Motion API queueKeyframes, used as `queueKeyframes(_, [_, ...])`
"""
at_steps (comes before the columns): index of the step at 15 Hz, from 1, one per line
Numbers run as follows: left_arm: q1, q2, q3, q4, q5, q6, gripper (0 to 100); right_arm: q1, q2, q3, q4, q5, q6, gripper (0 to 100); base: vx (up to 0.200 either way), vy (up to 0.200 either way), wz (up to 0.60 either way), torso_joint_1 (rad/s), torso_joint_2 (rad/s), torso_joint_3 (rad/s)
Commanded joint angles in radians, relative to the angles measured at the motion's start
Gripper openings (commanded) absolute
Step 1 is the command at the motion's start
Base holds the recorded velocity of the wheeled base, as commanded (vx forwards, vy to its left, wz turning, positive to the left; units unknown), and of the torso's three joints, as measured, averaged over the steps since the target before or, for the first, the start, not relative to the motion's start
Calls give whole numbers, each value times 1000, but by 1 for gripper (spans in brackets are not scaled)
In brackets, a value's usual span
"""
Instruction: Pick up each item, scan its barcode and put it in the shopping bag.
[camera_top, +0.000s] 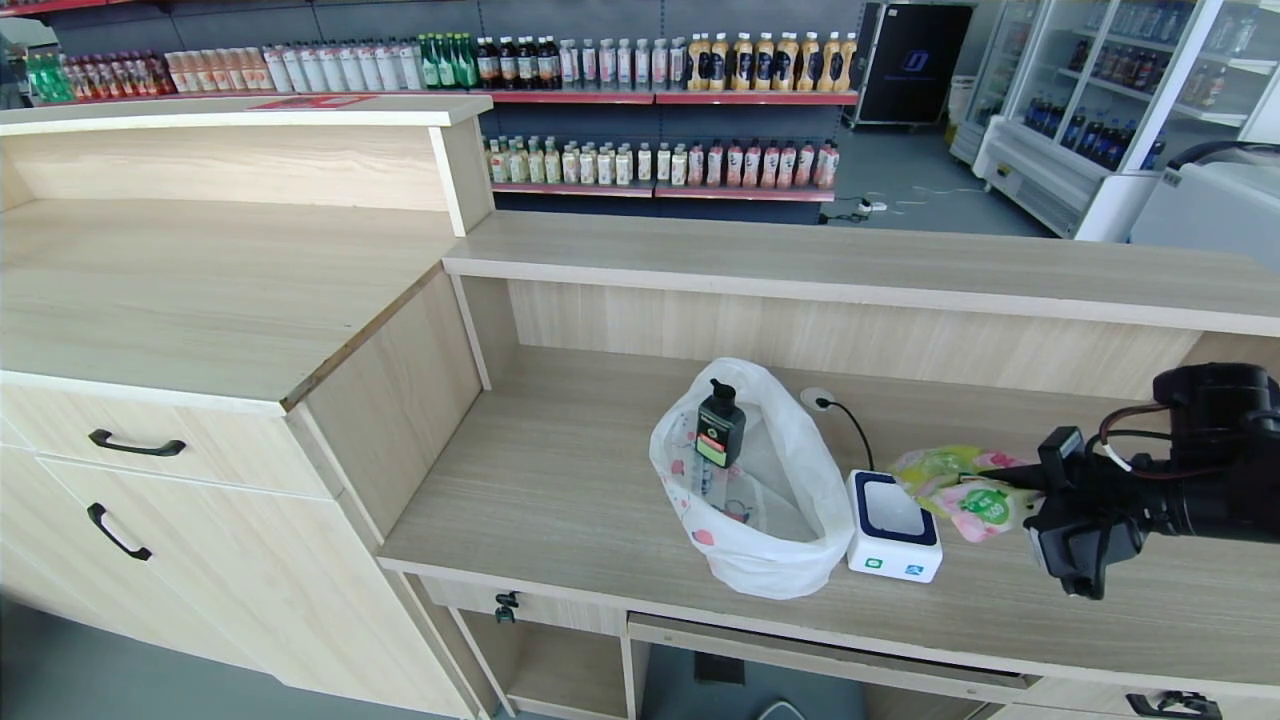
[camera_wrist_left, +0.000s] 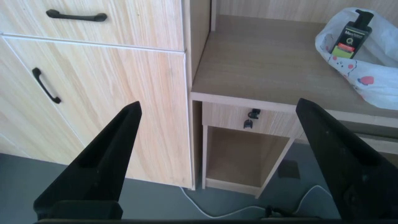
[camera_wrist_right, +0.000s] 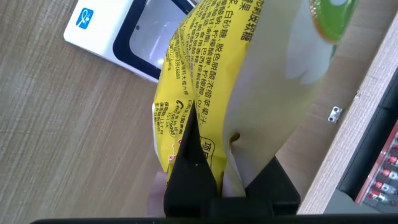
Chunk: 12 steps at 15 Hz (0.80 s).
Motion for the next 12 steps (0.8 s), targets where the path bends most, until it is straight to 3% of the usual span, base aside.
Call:
queueKeyframes(1, [0,2,0,0,0,0,100,6,18,0,-14,0,7,0,0,0,0,0,0,0])
queueKeyframes(12, [0,2,0,0,0,0,100,52,62,-3,-103,0,79,0,0,0,0,0,0,0])
